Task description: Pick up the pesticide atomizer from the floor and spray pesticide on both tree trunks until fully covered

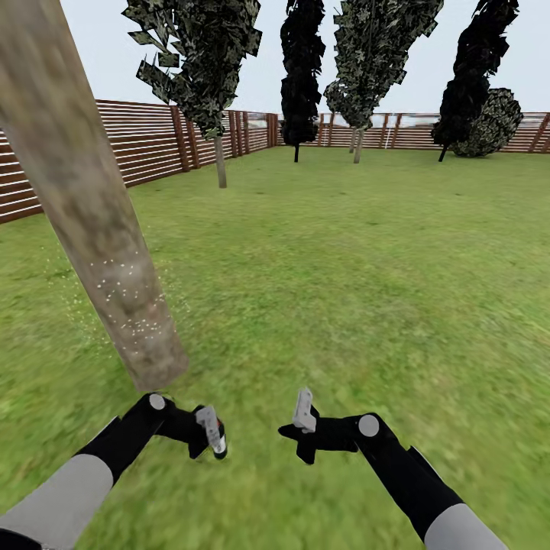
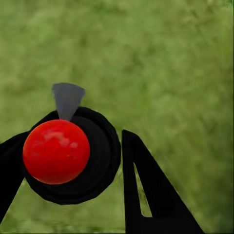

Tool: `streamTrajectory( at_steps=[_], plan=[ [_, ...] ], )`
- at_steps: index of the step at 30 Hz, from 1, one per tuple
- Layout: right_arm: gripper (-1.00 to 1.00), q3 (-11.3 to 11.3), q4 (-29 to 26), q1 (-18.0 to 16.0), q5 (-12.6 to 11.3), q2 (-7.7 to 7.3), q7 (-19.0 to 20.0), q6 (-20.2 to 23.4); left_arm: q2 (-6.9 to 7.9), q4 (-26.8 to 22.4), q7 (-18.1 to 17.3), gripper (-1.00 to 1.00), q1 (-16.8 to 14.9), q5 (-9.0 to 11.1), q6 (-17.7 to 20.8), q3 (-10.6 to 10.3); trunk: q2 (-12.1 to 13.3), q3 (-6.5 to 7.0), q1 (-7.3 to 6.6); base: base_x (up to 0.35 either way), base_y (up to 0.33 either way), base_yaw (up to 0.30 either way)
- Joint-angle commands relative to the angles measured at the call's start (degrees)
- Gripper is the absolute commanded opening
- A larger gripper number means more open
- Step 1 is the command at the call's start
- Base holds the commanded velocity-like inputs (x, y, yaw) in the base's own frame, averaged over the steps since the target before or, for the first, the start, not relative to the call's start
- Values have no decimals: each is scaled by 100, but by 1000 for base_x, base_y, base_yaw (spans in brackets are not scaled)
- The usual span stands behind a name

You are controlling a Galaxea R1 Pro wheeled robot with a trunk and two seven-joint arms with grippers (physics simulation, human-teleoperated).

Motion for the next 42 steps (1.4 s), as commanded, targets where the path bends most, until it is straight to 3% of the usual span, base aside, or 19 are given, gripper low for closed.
streamTrajectory(
  at_steps=[1,2,4,5,6,7,9,10,13,14,15,17,19,22,23,31,37,42],
  plan=[
    [-100,-90,19,0,-1,-21,-20,-7,90,44,202,-100,12,26,-5,216,0,0,0,0,0,0],
    [-100,-215,52,0,-1,-27,-27,-9,117,120,320,-100,14,29,-12,289,0,0,0,0,0,0],
    [-100,-1230,388,0,-2,-28,-75,-16,163,776,912,-100,18,64,-69,536,0,0,0,0,0,0],
    [-100,-1981,659,0,-3,-24,-330,-19,169,1183,1256,-100,19,76,-155,802,0,0,0,0,0,0],
    [-100,-2410,791,0,-7,-22,-624,-20,168,1378,1425,-100,19,78,-257,1029,0,0,0,0,0,0],
    [-100,-2744,943,2,-9,-10,-1105,-20,171,1508,1571,-100,23,77,-347,1367,0,0,0,0,0,0],
    [-100,-3012,1443,2,-26,12,-2232,-29,174,1608,1896,-100,29,75,-416,2090,0,0,0,0,0,0],
    [100,-3070,1795,3,-61,20,-2830,-53,175,1629,2101,-100,35,79,-431,2477,0,0,0,0,0,0],
    [100,-3110,2217,7,-446,21,-3254,-134,148,1642,2681,-100,188,85,-439,2941,0,0,0,0,0,0],
    [100,-3114,2365,8,-688,18,-3296,-150,136,1643,3060,-100,304,175,-445,3130,0,0,0,0,0,0],
    [100,-3115,2436,8,-777,19,-3308,-157,131,1640,3214,-100,365,257,-447,3234,0,0,0,0,0,0],
    [100,-3116,2670,9,-919,35,-3646,-222,131,1637,3567,-100,496,646,-466,3573,0,0,0,0,0,0],
    [100,-3110,2903,9,-968,120,-4253,-546,144,1636,3854,-100,593,869,-505,3703,0,0,0,0,0,0],
    [100,-3108,3056,9,-980,226,-4493,-821,105,1640,4618,-100,687,1002,-580,3762,0,0,0,0,0,0],
    [100,-3103,3071,9,-978,250,-4505,-838,93,1637,4728,-100,693,1011,-587,3767,0,0,0,0,0,0],
    [100,-3099,3231,9,-982,269,-4520,-855,88,1642,4787,-100,696,1024,-590,3770,0,0,0,0,0,0],
    [100,-3107,3237,9,-978,415,-4546,-861,70,1648,4768,-100,696,1044,-590,3770,0,0,0,0,0,0],
    [100,-3108,3372,9,-977,412,-4546,-862,70,1651,4722,-100,707,1066,-590,3772,201,90,-110,0,0,0]
  ],
)
